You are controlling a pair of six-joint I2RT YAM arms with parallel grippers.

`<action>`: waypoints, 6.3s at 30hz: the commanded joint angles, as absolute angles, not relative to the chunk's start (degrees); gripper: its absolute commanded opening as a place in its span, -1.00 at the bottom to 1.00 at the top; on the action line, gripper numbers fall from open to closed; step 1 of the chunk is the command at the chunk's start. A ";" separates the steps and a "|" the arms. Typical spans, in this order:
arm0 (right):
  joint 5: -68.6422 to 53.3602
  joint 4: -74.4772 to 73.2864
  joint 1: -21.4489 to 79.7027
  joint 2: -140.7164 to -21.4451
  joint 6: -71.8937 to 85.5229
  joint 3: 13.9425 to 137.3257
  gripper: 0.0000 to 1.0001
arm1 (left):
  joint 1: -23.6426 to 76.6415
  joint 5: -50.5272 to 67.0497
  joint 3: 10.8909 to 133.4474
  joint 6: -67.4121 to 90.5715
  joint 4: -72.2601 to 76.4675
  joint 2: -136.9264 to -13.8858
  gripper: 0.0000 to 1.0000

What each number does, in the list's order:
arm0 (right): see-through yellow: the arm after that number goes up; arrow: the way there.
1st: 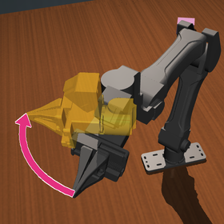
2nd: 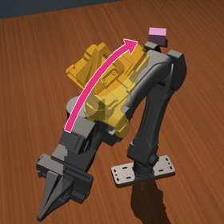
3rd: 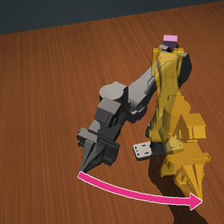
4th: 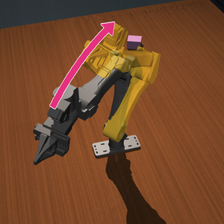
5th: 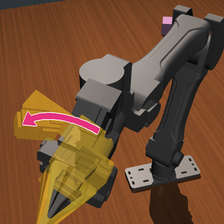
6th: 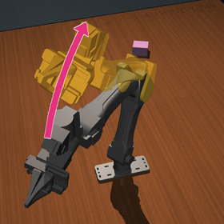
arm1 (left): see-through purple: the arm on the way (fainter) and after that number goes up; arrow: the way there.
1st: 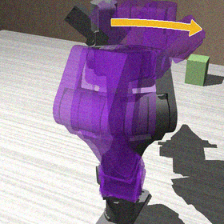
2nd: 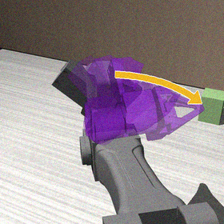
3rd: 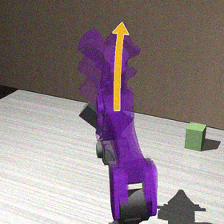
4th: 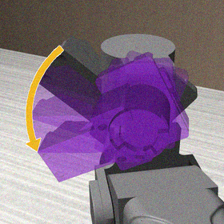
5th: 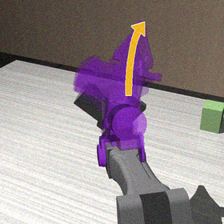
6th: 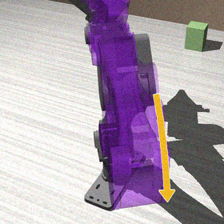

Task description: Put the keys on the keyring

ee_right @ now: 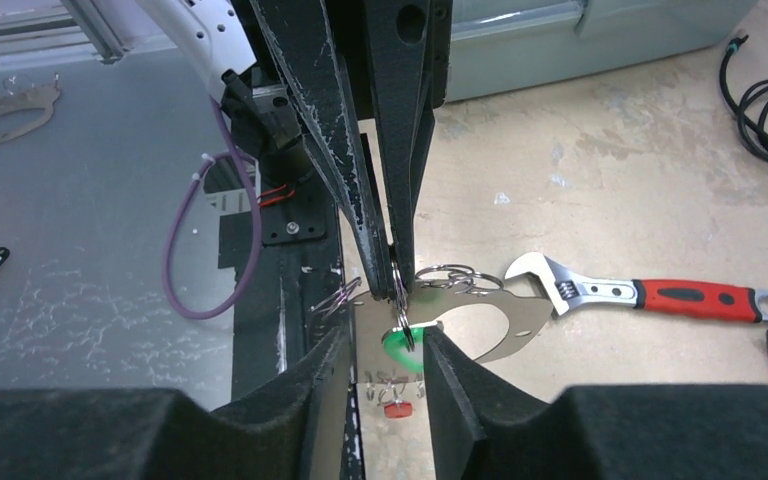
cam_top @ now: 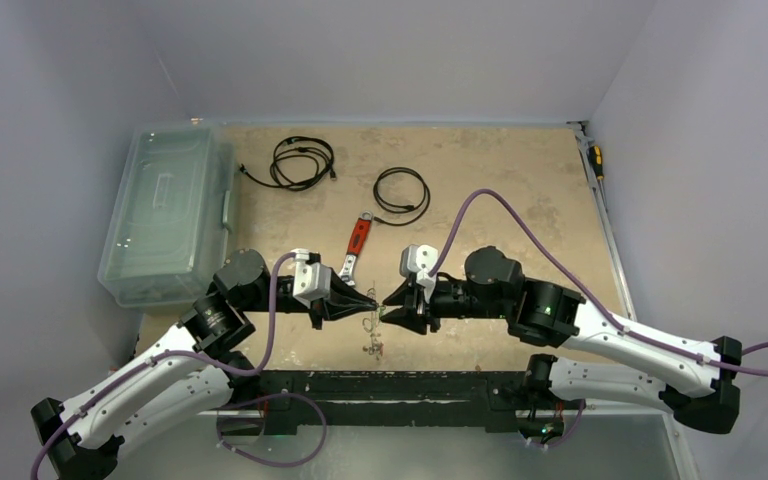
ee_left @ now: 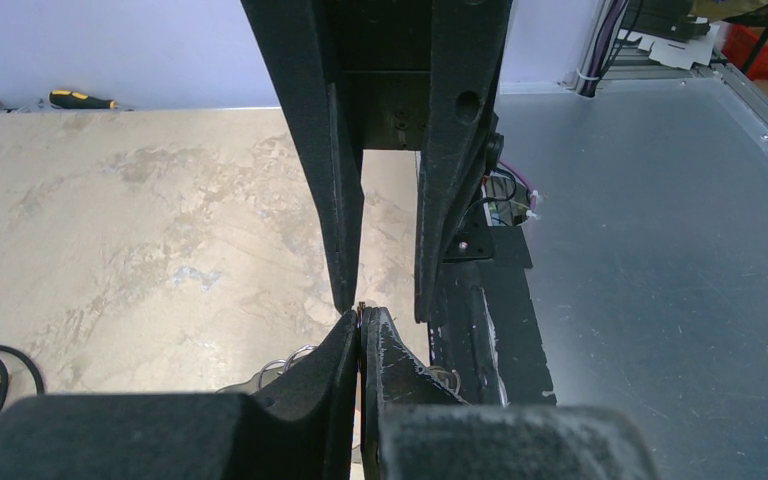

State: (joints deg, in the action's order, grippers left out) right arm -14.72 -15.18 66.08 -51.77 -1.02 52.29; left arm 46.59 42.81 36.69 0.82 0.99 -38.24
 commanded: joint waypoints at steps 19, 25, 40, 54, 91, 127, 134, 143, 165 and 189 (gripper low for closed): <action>-15.18 -11.22 66.36 -51.57 -1.68 50.99 -1.00 | 46.58 42.28 38.64 0.26 3.84 -36.92 -1.00; -15.95 -10.25 66.36 -51.76 -1.40 50.56 -1.00 | 46.66 42.08 38.69 0.26 3.91 -36.70 -1.00; -17.78 -6.94 66.36 -52.87 -1.50 50.57 -1.00 | 46.62 41.92 38.59 0.24 3.68 -36.56 -1.00; -19.53 -5.19 66.36 -52.26 -1.66 49.46 -0.80 | 46.52 40.23 38.68 0.26 3.17 -36.56 -1.00; -14.81 8.93 66.36 -50.34 -0.44 42.46 -0.27 | 45.97 40.52 38.24 0.70 4.88 -33.98 -1.00; -16.56 12.55 66.36 -51.12 0.44 42.12 -1.00 | 45.87 40.08 37.97 1.00 5.19 -33.24 -1.00; -10.55 -1.87 66.36 -49.64 -2.71 47.39 -1.00 | 45.88 43.19 38.59 0.37 4.31 -34.90 -0.26; -5.36 -28.40 66.36 -56.98 -5.38 62.97 -1.00 | 45.83 45.57 39.45 -3.24 2.29 -34.78 0.08; -9.93 -42.07 67.89 -62.49 -11.31 73.38 -1.00 | 45.92 48.93 39.91 -2.65 5.92 -44.42 -0.18; -11.55 -40.34 68.20 -64.15 -12.57 74.14 -1.00 | 45.98 48.98 39.11 -0.44 7.22 -47.17 -0.73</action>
